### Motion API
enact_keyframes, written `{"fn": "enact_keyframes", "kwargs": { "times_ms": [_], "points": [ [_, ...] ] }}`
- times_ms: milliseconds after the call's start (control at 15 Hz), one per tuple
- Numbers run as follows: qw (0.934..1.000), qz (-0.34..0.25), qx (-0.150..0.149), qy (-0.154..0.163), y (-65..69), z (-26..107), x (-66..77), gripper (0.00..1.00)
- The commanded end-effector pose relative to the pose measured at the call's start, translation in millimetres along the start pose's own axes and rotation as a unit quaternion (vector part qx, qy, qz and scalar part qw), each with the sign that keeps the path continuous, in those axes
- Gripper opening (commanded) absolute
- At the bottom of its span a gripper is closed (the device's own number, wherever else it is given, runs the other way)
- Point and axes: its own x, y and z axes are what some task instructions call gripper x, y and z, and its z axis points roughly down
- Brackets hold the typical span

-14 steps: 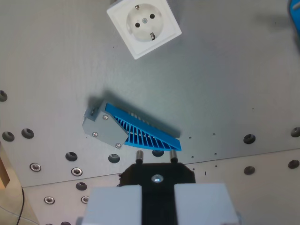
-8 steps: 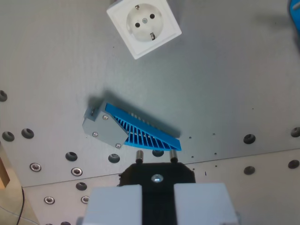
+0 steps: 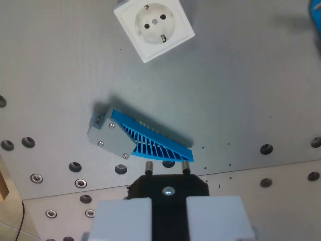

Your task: Move above the white socket

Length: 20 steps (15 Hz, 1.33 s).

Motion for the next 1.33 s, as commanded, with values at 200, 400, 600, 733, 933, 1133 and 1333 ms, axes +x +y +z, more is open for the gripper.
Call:
{"fn": "enact_keyframes", "kwargs": {
  "times_ms": [200, 400, 600, 733, 933, 1133, 1333],
  "points": [
    [0.9994, -0.03, 0.006, 0.013, -0.2, 9.8, 3.6, 0.0],
    [0.9988, -0.045, 0.007, 0.016, -0.5, 16.9, 5.6, 0.0],
    [0.9979, -0.062, 0.008, 0.019, -0.7, 25.2, 7.5, 0.0],
    [0.9971, -0.072, 0.009, 0.021, -0.7, 31.5, 8.8, 0.0],
    [0.9955, -0.091, 0.011, 0.023, -0.8, 42.7, 10.9, 0.0],
    [0.9935, -0.11, 0.012, 0.027, -0.8, 55.2, 13.3, 0.0],
    [0.9915, -0.127, 0.013, 0.029, -0.6, 67.8, 15.6, 0.0]
  ]
}}
